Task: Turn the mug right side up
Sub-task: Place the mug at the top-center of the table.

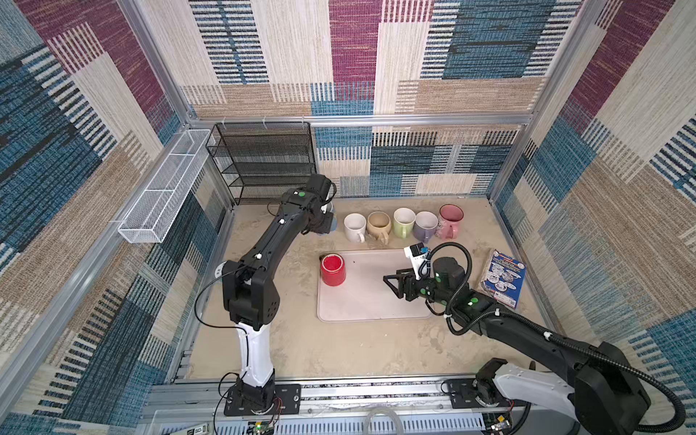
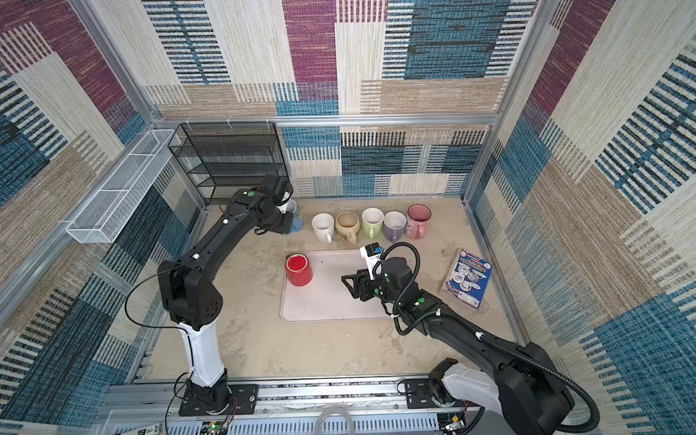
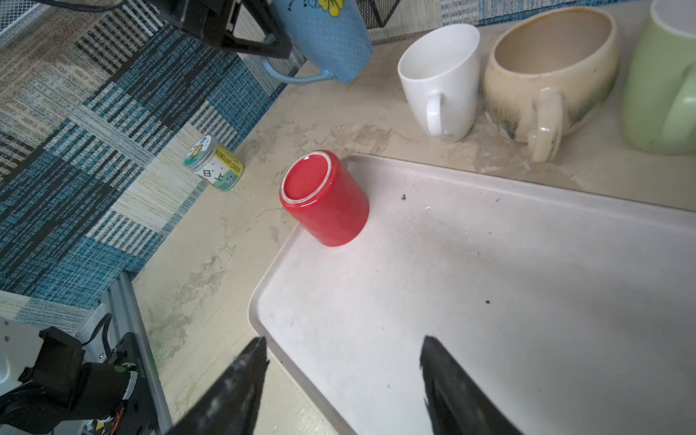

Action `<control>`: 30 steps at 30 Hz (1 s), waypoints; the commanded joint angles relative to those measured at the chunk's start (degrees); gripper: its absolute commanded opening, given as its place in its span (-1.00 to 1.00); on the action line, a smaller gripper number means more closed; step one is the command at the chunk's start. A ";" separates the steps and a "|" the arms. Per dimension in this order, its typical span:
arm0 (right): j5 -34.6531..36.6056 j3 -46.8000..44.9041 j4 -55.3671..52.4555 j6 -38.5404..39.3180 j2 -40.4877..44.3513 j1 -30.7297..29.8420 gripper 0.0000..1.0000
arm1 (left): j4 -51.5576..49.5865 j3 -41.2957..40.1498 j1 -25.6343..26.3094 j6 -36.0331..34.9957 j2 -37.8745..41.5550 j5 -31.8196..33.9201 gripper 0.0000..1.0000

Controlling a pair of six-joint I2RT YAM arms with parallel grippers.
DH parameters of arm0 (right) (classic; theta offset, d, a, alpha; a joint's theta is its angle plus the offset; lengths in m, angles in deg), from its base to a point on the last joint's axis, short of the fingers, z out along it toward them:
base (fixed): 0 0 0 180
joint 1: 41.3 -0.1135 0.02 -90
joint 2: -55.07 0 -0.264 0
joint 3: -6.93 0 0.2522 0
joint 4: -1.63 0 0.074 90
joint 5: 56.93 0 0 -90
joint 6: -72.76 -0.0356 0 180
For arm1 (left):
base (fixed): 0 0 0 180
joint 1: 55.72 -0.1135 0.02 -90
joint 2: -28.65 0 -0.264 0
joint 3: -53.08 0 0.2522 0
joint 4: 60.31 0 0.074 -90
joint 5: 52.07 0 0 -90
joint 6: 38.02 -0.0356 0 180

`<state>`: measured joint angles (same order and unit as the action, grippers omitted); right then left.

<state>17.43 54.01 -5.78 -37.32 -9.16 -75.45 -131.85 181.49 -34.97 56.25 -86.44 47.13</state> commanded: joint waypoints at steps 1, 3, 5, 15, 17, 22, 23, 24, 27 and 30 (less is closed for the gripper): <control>1.01 -0.03 2.33 0.40 -0.11 -0.04 0.35 | -0.48 2.10 -0.01 -2.05 -1.89 2.14 -1.00; 1.21 -0.09 2.34 0.56 -0.11 -0.08 0.35 | -0.43 2.74 0.08 -2.16 -3.21 2.15 -1.00; 1.22 -0.01 2.34 0.50 -0.30 -0.06 0.35 | -0.48 3.16 0.32 -2.41 -4.37 2.60 -1.00; 1.42 -0.20 2.45 0.65 -0.38 -0.05 0.35 | -0.45 4.52 1.29 -3.14 -9.66 4.37 -1.00; 1.47 -0.17 2.30 0.68 -0.31 -0.05 0.35 | -0.44 5.14 1.55 -3.13 -10.63 4.35 -1.00; 1.36 -0.55 2.44 0.59 0.30 -0.08 0.35 | -0.49 5.96 1.97 -2.53 -12.50 4.99 -1.00; 1.33 -0.64 2.64 0.59 0.30 -0.05 0.35 | -0.47 6.10 2.01 -2.43 -12.74 4.96 -1.00; 1.18 -0.63 2.72 0.56 0.28 -0.07 0.35 | -0.47 6.35 2.05 -2.43 -13.01 5.11 -1.00; 0.80 -0.71 2.87 0.55 0.35 -0.04 0.35 | -0.48 6.58 2.18 -2.19 -13.57 5.96 -1.00; 0.83 -0.98 3.24 0.41 0.47 -0.06 0.35 | -0.48 6.90 2.19 -1.82 -14.17 5.85 -1.00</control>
<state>18.24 53.18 -5.00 -37.30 -8.98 -75.45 -133.42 187.61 -32.78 53.76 -100.29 51.48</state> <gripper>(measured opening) 0.675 0.190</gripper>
